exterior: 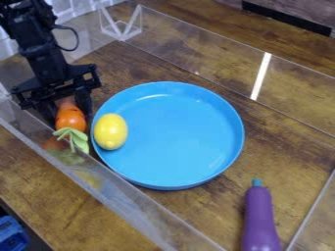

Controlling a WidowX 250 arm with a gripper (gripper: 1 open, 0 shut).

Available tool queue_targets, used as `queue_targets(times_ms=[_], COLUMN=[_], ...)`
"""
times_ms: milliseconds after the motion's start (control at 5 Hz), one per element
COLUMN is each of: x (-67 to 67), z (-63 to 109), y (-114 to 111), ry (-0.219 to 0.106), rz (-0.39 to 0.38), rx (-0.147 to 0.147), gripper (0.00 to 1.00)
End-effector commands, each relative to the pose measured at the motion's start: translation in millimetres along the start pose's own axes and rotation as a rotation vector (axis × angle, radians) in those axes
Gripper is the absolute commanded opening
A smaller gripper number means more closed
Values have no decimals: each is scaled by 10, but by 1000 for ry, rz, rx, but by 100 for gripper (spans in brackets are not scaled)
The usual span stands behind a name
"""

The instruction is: Move the carrot to the right side

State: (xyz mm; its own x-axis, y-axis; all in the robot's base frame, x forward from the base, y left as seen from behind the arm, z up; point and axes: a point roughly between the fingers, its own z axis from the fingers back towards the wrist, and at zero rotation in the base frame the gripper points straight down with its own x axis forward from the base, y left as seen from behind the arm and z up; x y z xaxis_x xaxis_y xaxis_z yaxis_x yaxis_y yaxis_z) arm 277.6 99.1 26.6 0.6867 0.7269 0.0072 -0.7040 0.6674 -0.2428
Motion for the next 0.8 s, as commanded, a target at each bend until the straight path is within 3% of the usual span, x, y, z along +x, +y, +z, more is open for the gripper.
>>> queue_targets(times_ms=[0, 400, 600], x=[79, 86, 37], z=[346, 859, 907], y=[-241, -537, -717], ry=[-55, -20, -28], rz=[-49, -75, -125], rx=[-46, -81, -88], gripper=[0, 0, 0])
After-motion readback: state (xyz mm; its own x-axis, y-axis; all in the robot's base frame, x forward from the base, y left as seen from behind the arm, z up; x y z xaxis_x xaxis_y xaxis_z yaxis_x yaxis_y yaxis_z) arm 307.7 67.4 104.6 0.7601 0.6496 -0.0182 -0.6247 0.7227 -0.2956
